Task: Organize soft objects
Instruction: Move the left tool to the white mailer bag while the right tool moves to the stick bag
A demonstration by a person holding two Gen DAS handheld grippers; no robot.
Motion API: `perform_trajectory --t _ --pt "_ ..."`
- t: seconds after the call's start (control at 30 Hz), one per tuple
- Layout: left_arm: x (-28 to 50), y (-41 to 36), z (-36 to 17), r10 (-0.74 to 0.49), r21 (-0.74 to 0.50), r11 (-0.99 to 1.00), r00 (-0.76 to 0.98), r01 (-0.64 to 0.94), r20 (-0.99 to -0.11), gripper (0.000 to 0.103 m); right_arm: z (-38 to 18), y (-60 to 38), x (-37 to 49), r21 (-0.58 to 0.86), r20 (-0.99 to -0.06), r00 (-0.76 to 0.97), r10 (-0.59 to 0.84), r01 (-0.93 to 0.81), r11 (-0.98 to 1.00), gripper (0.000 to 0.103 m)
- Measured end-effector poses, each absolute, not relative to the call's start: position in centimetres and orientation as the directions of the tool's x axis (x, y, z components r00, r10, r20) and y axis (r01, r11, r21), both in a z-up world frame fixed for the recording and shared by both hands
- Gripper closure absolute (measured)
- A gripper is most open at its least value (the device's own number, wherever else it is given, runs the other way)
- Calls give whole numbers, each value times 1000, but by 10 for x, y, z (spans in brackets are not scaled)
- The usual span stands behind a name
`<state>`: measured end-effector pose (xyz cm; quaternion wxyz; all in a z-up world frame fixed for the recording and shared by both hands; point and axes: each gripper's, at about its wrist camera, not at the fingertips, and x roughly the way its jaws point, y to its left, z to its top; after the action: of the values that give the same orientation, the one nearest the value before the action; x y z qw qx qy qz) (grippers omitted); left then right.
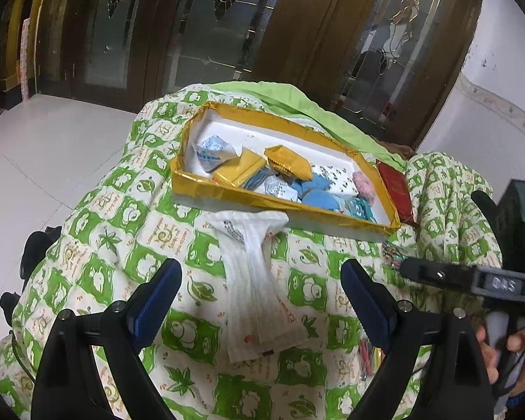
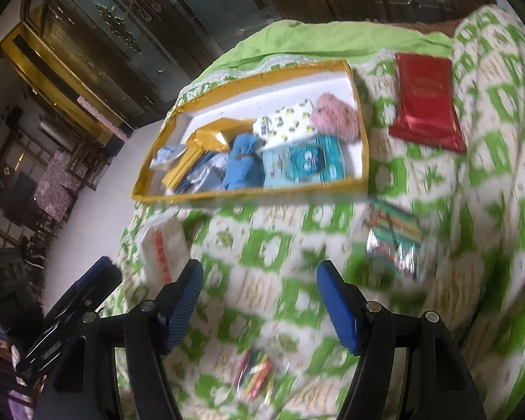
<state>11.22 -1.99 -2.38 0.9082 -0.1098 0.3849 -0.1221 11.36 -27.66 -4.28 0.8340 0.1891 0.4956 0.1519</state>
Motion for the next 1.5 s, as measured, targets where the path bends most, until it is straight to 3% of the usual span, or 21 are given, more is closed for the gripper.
perform_trajectory --t 0.23,0.4,1.5 --pt "104 -20 -26 -310 -297 945 668 138 -676 11 -57 -277 66 536 -766 412 494 -16 844 31" --pt "97 -18 -28 -304 -296 946 666 130 -681 11 -59 -261 50 487 -788 401 467 -57 871 31" --pt "108 -30 -59 -278 -249 959 619 136 -734 11 -75 -249 57 415 -839 368 401 -42 909 31"
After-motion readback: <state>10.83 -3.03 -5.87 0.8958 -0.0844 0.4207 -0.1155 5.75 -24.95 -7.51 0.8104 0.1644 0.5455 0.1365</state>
